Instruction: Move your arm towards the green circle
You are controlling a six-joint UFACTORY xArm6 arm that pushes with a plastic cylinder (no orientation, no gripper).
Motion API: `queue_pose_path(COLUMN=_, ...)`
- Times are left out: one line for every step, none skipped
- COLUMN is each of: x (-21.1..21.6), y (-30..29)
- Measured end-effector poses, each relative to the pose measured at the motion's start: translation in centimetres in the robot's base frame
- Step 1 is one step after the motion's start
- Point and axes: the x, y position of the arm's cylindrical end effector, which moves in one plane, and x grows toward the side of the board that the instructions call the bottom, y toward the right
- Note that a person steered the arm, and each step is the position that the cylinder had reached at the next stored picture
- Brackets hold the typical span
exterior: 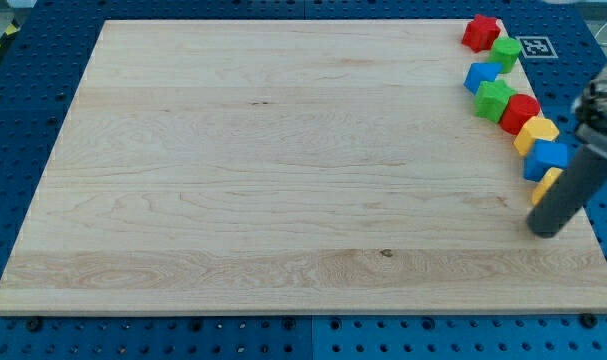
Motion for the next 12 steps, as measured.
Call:
queue_pose_path(x=-1.2, y=-6.7)
queue_pose_path(x=-5.7, y=-13.5)
queue_pose_path(x=-11.4, y=-18.8)
queue_pose_path(x=-19.1, y=-20.4)
queue_pose_path(x=-25.6, y=-20.4)
queue_pose_path(x=-33.0, y=-18.6)
queue_pose_path(x=-35.6, y=-16.8)
queue_pose_path(x=-35.6, y=-16.3)
queue_pose_path(x=-35.6, y=-15.4)
queue_pose_path(x=-35.6, y=-10.7)
queue_pose_path(x=-35.7, y=-7.1)
queue_pose_path(x=-35.6, y=-4.9)
